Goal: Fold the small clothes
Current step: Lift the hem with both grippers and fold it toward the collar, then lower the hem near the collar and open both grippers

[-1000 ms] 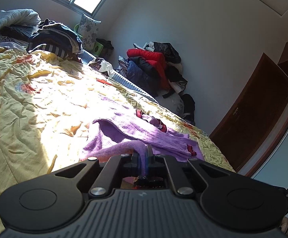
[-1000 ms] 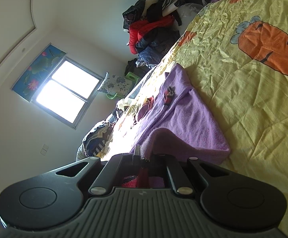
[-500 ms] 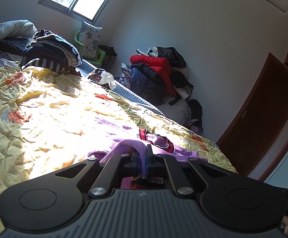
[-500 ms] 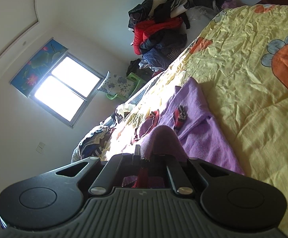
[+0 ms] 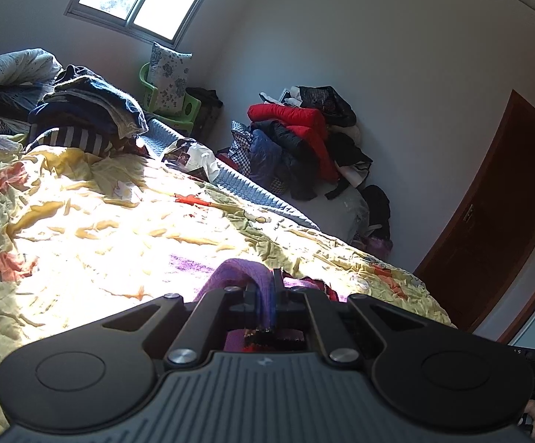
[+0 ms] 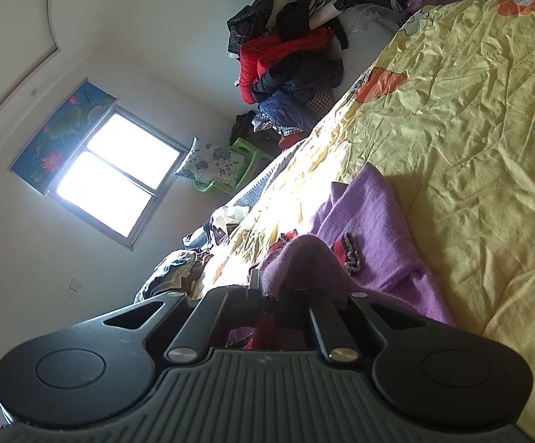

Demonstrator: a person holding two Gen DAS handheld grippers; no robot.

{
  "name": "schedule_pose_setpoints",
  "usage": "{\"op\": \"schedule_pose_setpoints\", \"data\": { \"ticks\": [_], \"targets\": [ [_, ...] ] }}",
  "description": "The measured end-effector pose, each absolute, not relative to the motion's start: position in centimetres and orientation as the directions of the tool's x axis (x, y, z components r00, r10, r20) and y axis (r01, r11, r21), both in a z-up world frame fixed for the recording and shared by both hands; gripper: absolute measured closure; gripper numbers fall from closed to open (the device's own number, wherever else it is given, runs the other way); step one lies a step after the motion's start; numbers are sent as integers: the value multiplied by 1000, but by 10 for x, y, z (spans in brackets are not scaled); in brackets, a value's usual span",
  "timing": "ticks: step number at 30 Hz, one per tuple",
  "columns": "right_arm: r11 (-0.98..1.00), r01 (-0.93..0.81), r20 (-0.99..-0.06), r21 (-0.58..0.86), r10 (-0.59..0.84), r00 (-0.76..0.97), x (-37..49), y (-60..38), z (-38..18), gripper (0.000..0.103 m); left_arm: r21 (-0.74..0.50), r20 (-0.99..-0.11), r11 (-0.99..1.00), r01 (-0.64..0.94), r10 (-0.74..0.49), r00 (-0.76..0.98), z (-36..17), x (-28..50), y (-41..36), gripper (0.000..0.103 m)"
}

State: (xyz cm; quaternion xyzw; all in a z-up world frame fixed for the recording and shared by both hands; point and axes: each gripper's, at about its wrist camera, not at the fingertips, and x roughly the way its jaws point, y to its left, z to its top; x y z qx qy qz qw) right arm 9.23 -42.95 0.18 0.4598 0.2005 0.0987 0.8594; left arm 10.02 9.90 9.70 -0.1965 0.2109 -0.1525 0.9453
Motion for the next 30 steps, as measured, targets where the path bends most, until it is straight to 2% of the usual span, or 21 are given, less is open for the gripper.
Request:
{"op": "schedule_pose_setpoints", "data": {
  "ticks": [16,30],
  "targets": [
    [511,71,-283,857,350,893,164,-446,2,94,-454,-395,878,151,-350,849,97,179,89,98],
    [522,122,-329,844,325,886,224,-450,-5,94,-475,-486,876,84,-341,805,75,246,88,98]
  ]
}}
